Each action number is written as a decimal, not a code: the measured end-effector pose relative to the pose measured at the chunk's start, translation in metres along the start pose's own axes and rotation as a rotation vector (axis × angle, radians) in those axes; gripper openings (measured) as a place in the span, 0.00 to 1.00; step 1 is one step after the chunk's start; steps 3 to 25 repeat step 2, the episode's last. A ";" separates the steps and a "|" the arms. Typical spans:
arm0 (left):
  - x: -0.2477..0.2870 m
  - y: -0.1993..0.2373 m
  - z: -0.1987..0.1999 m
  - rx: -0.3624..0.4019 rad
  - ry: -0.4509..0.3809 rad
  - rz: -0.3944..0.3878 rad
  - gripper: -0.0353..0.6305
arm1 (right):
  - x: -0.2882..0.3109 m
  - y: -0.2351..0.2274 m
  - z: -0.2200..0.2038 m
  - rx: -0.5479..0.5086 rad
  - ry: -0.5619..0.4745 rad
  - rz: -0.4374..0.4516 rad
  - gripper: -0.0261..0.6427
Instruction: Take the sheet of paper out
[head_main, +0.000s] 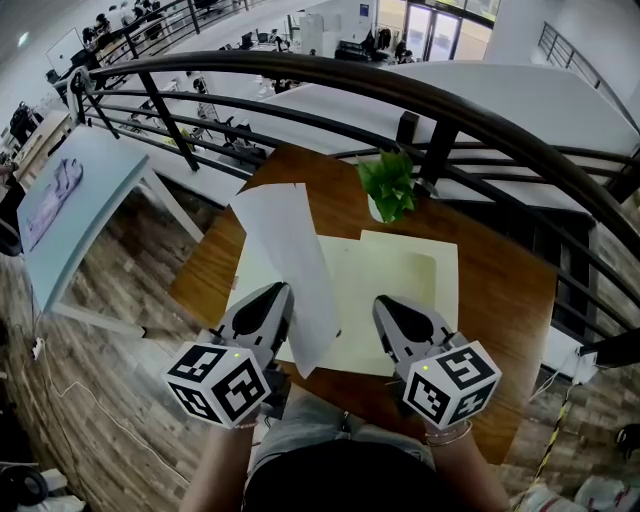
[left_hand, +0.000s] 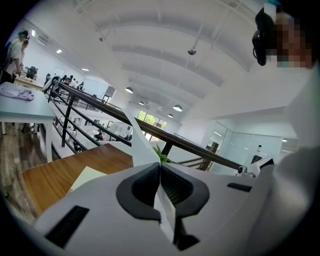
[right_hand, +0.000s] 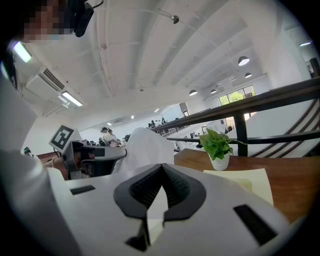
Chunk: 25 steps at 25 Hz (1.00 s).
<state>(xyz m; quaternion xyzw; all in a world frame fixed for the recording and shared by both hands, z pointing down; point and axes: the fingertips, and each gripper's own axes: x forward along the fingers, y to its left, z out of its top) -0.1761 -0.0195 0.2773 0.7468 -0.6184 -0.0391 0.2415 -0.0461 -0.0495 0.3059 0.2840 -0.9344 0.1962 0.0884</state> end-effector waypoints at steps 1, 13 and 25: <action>0.000 0.000 0.001 0.000 -0.002 -0.001 0.09 | 0.000 0.001 0.000 0.000 0.000 0.001 0.08; -0.001 0.000 0.001 0.000 -0.003 -0.002 0.09 | 0.000 0.001 0.000 0.000 0.000 0.001 0.08; -0.001 0.000 0.001 0.000 -0.003 -0.002 0.09 | 0.000 0.001 0.000 0.000 0.000 0.001 0.08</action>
